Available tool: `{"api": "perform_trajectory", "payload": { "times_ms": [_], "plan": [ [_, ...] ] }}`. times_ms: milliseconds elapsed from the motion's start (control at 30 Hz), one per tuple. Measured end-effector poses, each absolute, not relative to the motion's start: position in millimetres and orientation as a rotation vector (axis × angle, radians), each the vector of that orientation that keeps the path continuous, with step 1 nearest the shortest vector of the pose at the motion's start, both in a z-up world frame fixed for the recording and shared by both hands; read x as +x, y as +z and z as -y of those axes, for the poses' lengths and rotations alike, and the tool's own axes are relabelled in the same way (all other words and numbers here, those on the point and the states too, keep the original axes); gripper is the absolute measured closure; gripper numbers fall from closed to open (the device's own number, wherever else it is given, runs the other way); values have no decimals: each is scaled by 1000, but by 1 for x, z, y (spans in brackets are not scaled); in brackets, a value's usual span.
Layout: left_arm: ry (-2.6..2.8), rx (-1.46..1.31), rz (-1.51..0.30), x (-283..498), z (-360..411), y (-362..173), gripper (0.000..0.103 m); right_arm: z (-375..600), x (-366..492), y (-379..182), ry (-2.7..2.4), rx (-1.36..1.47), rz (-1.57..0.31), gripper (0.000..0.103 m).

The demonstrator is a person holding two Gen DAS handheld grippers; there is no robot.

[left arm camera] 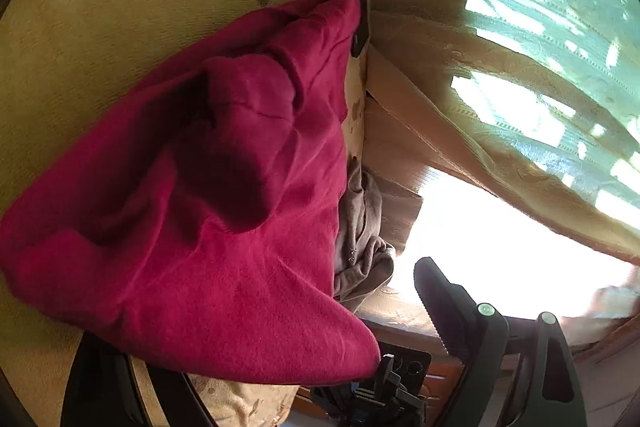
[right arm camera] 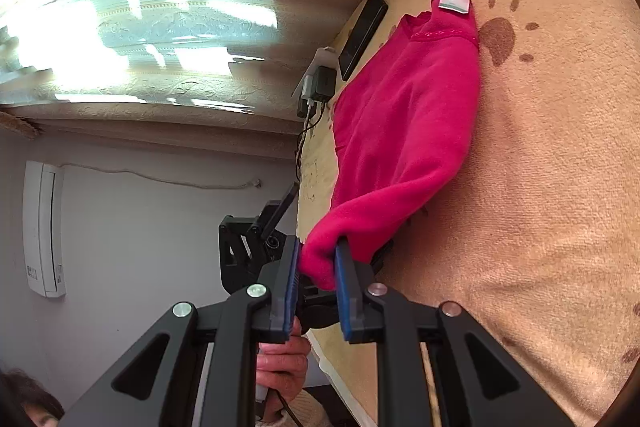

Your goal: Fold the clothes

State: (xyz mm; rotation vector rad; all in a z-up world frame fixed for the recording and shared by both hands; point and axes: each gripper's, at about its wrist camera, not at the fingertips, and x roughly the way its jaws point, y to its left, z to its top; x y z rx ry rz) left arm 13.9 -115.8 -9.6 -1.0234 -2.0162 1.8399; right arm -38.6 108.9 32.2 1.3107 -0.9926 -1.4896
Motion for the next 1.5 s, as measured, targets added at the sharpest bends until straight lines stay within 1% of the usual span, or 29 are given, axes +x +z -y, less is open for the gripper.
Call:
{"api": "perform_trajectory", "payload": {
  "times_ms": [67,100,133,167,267,300,367,400,433,467,500,533,667,767,867,967,1033,1133,1300,1400,1500],
  "plan": [
    [1899,-1004,1944,11,116,-3,28,-111,-38,29,-1481,1313,973,84],
    [1919,-1000,1920,9,117,-3,50,-113,-38,28,-1494,1314,962,83],
    [1930,-994,1909,8,119,-4,83,-113,-38,27,-1513,1313,945,83],
    [1934,-986,1905,7,120,-6,91,-114,-37,28,-1531,1306,916,81],
    [1947,-957,1883,8,122,-11,92,-117,-31,31,-1589,1283,814,80],
    [1951,-955,1874,9,122,-12,92,-116,-29,33,-1614,1278,769,77],
    [1951,-957,1873,11,123,-15,92,-115,-23,35,-1663,1271,681,68],
    [1953,-958,1869,12,124,-15,92,-115,-21,35,-1688,1271,643,55],
    [1961,-959,1860,14,125,-14,92,-116,-19,35,-1710,1272,616,35],
    [1965,-956,1854,15,126,-12,92,-120,-18,34,-1723,1271,617,23],
    [1962,-949,1853,16,128,-10,92,-124,-18,33,-1735,1271,624,8],
    [1959,-943,1853,17,130,-7,92,-130,-20,31,-1747,1275,654,1],
    [1971,-906,1817,18,135,12,92,-149,-41,21,-1776,1305,799,1],
    [1992,-879,1787,20,139,26,92,-151,-60,14,-1779,1330,843,0],
    [1982,-878,1807,25,145,27,92,-144,-83,2,-1729,1388,900,0],
    [1947,-885,1856,30,151,19,92,-137,-94,-16,-1596,1449,1054,0],
    [1933,-892,1876,33,154,15,92,-130,-95,-18,-1597,1469,1072,0],
    [1912,-897,1883,36,157,16,92,-111,-99,-11,-1592,1466,1043,0],
    [1905,-861,1874,42,166,29,92,-86,-98,-7,-1686,1559,948,0],
    [1900,-850,1870,44,171,34,92,-70,-96,-14,-1627,1626,978,0],
    [1892,-859,1865,48,173,34,92,-59,-99,-15,-1625,1625,1032,0]
  ]
}}
